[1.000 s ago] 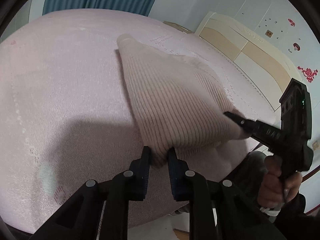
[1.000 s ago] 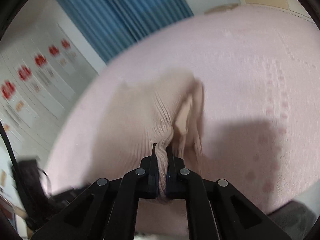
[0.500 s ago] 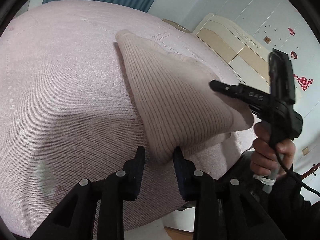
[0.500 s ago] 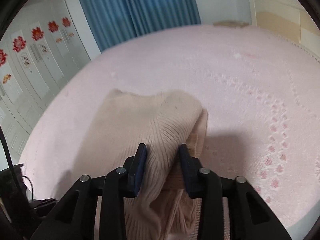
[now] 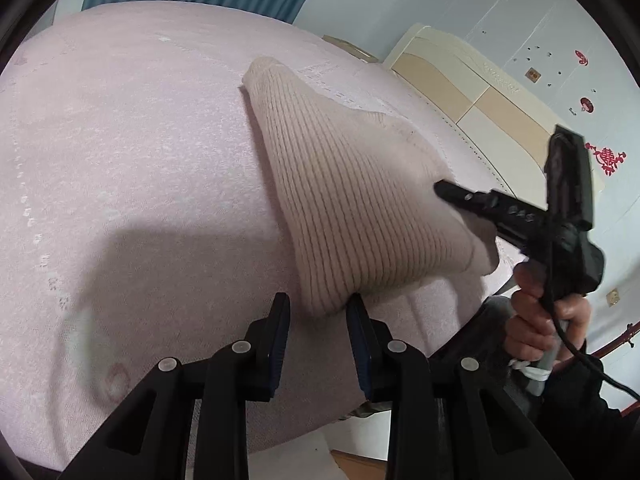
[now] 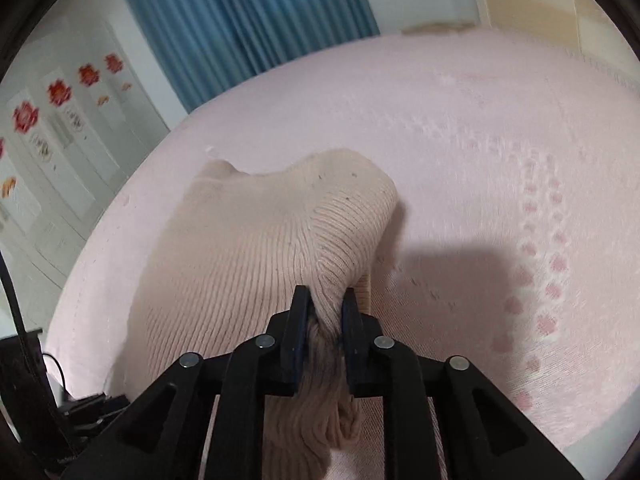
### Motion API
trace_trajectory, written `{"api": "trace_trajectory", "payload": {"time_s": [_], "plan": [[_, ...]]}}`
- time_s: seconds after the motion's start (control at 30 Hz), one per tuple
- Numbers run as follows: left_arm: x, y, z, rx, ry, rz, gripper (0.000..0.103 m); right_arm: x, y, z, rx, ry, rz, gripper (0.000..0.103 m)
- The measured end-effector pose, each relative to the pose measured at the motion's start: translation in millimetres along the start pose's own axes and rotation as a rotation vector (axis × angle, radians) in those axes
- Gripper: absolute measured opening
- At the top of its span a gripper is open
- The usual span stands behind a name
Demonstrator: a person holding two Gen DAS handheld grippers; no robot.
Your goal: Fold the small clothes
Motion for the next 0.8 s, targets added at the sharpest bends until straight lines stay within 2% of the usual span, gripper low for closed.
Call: {"api": "trace_trajectory", "payload": {"time_s": [0.03,0.1,0.17,0.23,0.27,0.33,0.37,0.4,0.57,0.63,0.7,0.8], "plan": [[0.6,-2.5,-0.3,-0.001,-0.005,-0.001,0.029,1.0,-2.9,1.1,0.007,0.001,-0.002,0.025],[2.1,-9.6,1.3,0.003,-0.013,-0.014,0.029,1.9,-4.1,-0.2,0.045,0.021,0.003,0.038],[4.9,-18.4,3.6,0.025,-0.021,-0.047,0.029,-1.0,-1.5,5.4,0.094,0.041,0.019,0.047],[9.4,-26.9,8.9,0.039,-0.035,-0.073,0.032,-5.8,2.7,2.0,0.114,0.057,0.022,0.052],[11.6,-30.1,12.5,0.044,-0.048,-0.081,0.034,-10.3,6.3,2.5,0.121,0.059,0.044,0.060],[16.0,-35.8,21.0,0.054,-0.077,-0.095,0.036,-17.9,29.6,-4.2,0.154,0.116,0.105,0.063],[18.2,-38.7,25.7,0.062,-0.090,-0.101,0.037,-19.6,36.5,-8.4,0.179,0.158,0.117,0.069],[18.8,-40.0,27.8,0.069,-0.096,-0.105,0.037,-19.7,39.5,-11.7,0.204,0.194,0.110,0.070],[24.3,-43.8,42.7,0.076,-0.155,-0.119,0.039,-7.9,56.8,-18.9,0.263,0.252,0.112,0.068],[26.6,-40.6,45.4,0.070,-0.179,-0.117,0.039,-4.7,61.4,-14.7,0.298,0.248,0.118,0.060],[28.5,-36.2,44.9,0.072,-0.187,-0.114,0.039,-5.0,63.3,-13.1,0.364,0.287,0.117,0.044],[33.5,-31.3,41.1,0.083,-0.188,-0.113,0.039,-3.6,56.9,-17.2,0.406,0.332,0.086,0.038]]}}
Point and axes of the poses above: each gripper's, at about its wrist camera, not at the fingertips, and y roughly the way its jaws point, z to its left, x to its top, the point moved 5 cm from there along y, roughly the way its jaws point, and after that the axes turned 13 degrees about -y, right-handed, at the moved point
